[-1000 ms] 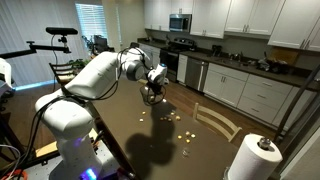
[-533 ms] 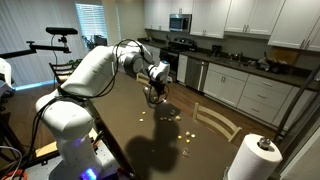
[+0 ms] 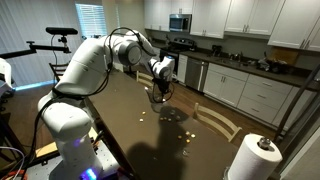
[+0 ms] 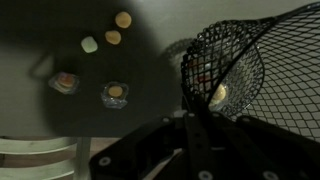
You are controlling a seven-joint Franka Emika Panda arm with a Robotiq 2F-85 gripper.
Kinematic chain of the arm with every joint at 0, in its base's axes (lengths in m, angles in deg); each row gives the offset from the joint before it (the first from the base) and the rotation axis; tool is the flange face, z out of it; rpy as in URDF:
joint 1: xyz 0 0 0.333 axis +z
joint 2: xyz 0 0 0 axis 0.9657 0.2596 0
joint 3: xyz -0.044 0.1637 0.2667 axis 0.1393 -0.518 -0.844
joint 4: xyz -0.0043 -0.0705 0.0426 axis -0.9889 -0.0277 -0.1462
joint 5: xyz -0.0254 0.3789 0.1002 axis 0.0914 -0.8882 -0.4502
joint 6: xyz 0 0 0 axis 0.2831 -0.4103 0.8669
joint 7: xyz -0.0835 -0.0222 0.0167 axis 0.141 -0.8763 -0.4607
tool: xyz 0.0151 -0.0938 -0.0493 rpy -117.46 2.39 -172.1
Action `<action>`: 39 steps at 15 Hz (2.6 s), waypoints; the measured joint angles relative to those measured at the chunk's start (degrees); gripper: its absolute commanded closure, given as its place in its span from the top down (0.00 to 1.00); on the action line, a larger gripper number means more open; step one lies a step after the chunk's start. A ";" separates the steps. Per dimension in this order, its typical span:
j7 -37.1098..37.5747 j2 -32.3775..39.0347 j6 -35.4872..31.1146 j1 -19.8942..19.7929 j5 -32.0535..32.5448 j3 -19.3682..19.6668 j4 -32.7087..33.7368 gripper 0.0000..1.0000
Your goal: Move the basket from left to right.
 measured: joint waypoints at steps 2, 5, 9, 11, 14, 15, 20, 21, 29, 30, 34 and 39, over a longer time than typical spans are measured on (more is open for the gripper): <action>-1.93 -2.41 0.94 -1.75 0.00 -0.01 -2.31 0.04; -5.95 -4.87 0.84 -4.64 -0.07 -0.09 -6.29 0.04; -12.33 -5.68 -0.90 -8.48 -0.85 -0.42 -10.99 0.04; -15.37 -5.71 -2.51 -10.43 -1.72 -0.78 -13.32 0.04; -19.79 -5.82 -4.27 -13.61 -3.72 -1.85 -16.35 0.04; -21.24 -5.89 -4.62 -14.63 -4.50 -2.20 -17.18 0.04; -27.16 -6.52 -4.82 -19.33 -7.66 -3.35 -20.55 0.04; -27.94 -6.71 -4.82 -20.03 -8.05 -3.36 -21.17 0.04; -34.54 -7.60 -10.46 -23.54 -10.16 -3.79 -26.29 0.04; -34.95 -7.58 -11.16 -23.68 -10.16 -3.82 -26.66 0.04; -36.09 -7.55 -13.40 -24.30 -10.16 -4.12 -27.92 0.04; -38.63 -7.17 -16.55 -26.16 -10.17 -5.44 -29.20 0.04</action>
